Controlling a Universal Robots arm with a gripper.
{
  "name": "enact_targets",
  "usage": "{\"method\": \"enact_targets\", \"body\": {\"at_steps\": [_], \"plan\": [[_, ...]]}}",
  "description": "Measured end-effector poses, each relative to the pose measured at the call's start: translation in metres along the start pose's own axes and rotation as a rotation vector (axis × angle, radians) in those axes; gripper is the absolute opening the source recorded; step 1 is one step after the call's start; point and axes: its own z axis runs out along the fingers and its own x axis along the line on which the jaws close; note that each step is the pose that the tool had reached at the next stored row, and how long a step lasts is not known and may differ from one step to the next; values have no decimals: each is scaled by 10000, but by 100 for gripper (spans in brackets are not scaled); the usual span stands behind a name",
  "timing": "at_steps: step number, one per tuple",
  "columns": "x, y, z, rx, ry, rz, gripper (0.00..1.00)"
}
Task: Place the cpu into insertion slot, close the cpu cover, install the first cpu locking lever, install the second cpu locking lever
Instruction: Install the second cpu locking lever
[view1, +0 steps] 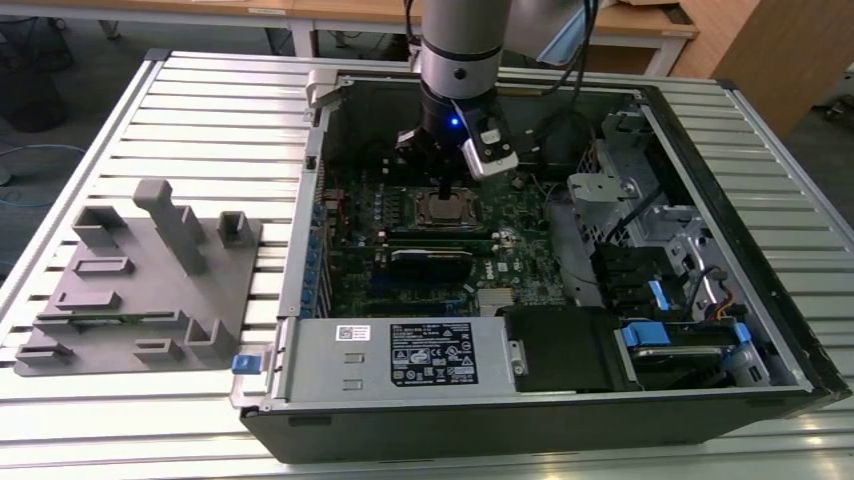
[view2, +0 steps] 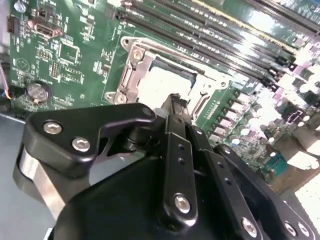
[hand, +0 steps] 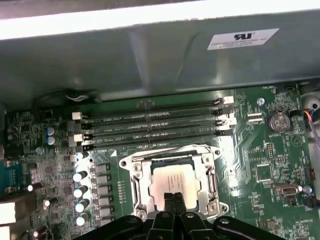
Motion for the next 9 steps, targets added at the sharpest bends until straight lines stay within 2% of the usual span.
{"method": "enact_targets", "body": {"at_steps": [3,9], "plan": [[-40,6,4,1,0,2,11],[-52,8,4,1,0,2,11]]}}
